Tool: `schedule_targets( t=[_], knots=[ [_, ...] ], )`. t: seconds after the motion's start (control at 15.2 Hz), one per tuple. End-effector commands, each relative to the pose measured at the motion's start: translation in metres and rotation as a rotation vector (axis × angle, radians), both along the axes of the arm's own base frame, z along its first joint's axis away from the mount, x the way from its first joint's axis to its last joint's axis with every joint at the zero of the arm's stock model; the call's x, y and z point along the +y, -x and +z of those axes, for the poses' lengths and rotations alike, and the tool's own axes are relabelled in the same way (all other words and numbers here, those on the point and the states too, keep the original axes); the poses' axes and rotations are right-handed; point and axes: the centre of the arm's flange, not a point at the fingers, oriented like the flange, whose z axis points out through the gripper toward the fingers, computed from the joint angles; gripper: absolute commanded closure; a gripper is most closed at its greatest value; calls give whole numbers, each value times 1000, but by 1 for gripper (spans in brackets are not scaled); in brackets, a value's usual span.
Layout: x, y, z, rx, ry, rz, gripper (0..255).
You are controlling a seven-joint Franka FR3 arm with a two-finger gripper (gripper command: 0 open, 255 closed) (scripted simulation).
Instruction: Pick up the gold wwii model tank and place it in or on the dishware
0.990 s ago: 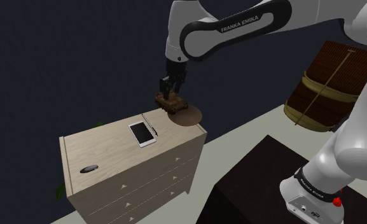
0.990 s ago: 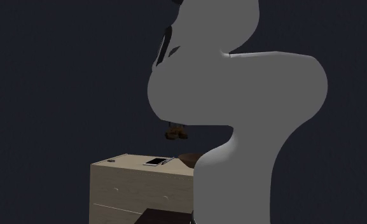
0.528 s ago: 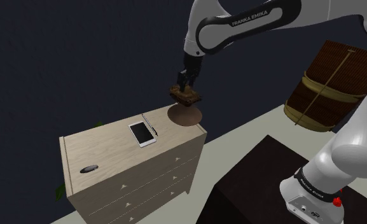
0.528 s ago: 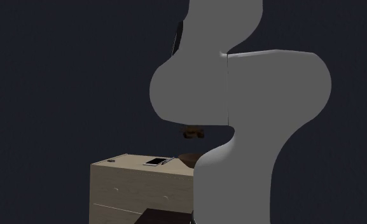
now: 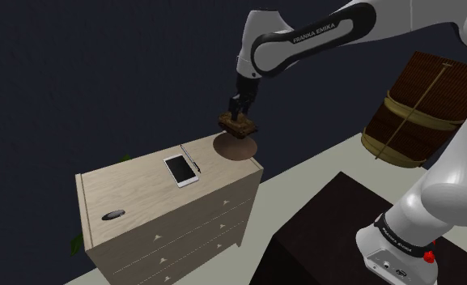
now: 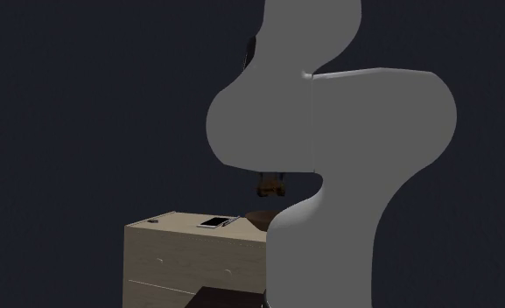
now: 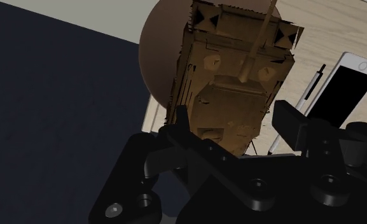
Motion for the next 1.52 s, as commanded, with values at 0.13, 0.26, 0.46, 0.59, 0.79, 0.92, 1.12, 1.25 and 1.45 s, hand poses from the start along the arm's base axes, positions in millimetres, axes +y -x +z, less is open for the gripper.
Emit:
schedule_targets(
  t=[0.13,0.26,0.46,0.59,0.79,0.92,1.12,1.25,1.45],
  knots=[
    [0,0,-20,-2,0,0,255],
    [0,0,-31,-2,0,0,255],
    [0,0,-47,-2,0,0,255],
    [0,0,-57,-2,0,0,255],
    [0,0,-66,-2,0,0,255],
    [0,0,-66,-2,0,0,255],
    [0,0,-66,-2,0,0,255],
    [0,0,-66,-2,0,0,0],
    [0,0,-66,-2,0,0,0]
  ],
)
